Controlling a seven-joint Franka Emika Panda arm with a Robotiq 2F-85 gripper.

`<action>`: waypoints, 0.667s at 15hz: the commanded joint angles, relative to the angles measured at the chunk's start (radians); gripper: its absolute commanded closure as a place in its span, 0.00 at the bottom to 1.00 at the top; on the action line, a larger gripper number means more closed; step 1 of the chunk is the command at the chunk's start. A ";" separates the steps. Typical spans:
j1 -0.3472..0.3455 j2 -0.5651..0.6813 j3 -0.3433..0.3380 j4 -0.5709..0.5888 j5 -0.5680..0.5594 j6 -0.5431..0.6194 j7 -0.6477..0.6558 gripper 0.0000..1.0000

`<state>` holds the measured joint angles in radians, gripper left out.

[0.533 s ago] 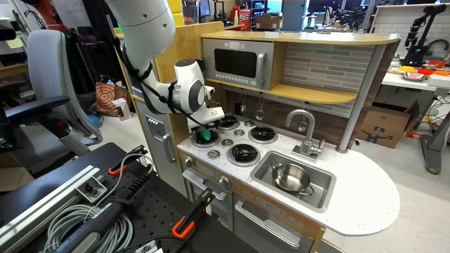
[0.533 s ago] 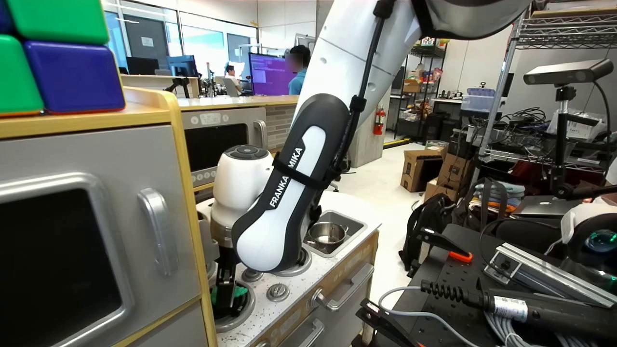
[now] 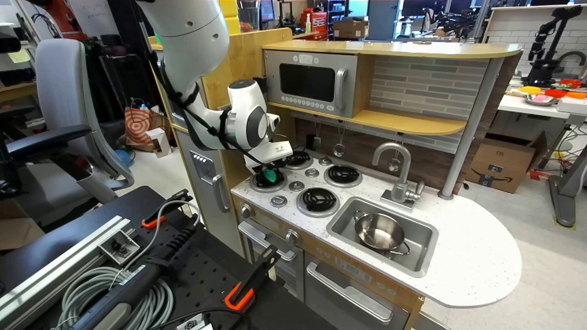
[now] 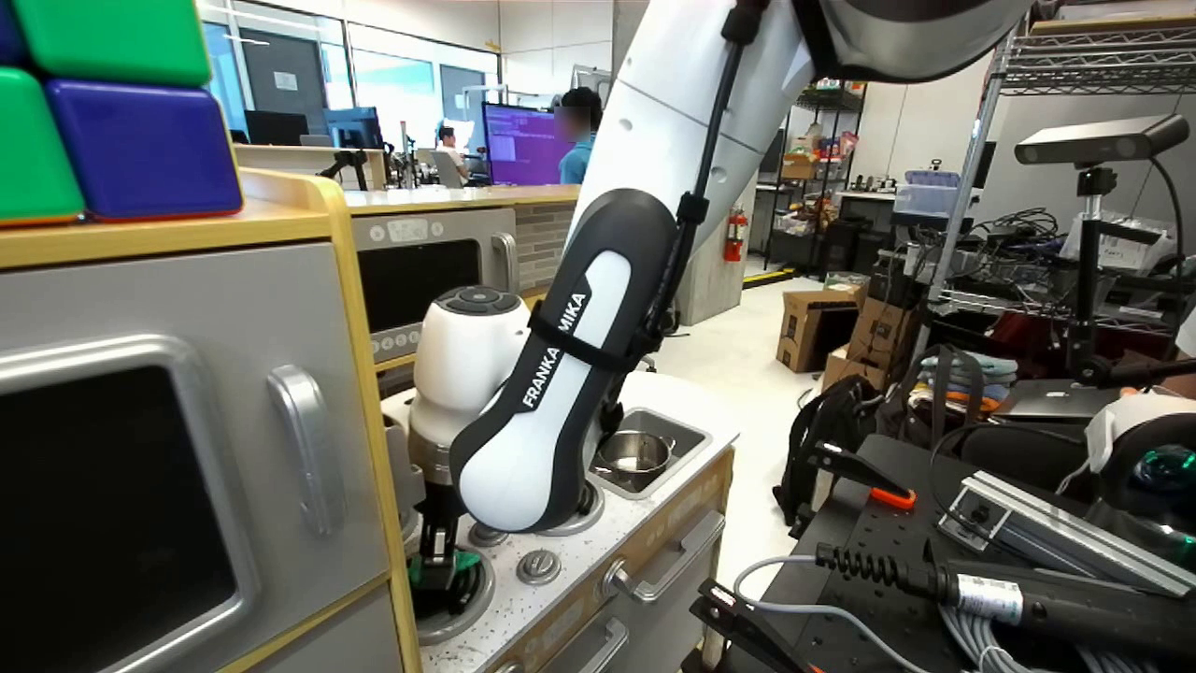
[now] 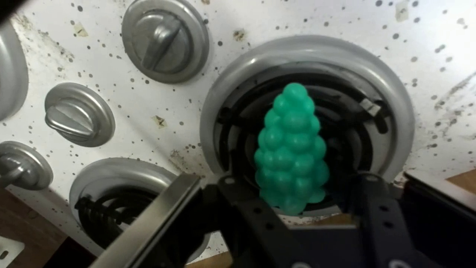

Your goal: Put the green object in the pot that is in the sink

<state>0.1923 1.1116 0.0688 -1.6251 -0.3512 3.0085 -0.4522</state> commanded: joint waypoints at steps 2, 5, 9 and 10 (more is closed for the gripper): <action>0.013 0.027 -0.015 0.039 -0.020 0.011 0.030 0.80; -0.001 -0.011 -0.025 -0.008 -0.009 0.034 0.060 0.80; -0.046 -0.102 -0.095 -0.120 0.028 0.143 0.175 0.80; -0.048 -0.112 -0.127 -0.134 0.038 0.165 0.205 0.80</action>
<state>0.1792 1.0734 0.0013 -1.6623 -0.3380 3.0921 -0.3090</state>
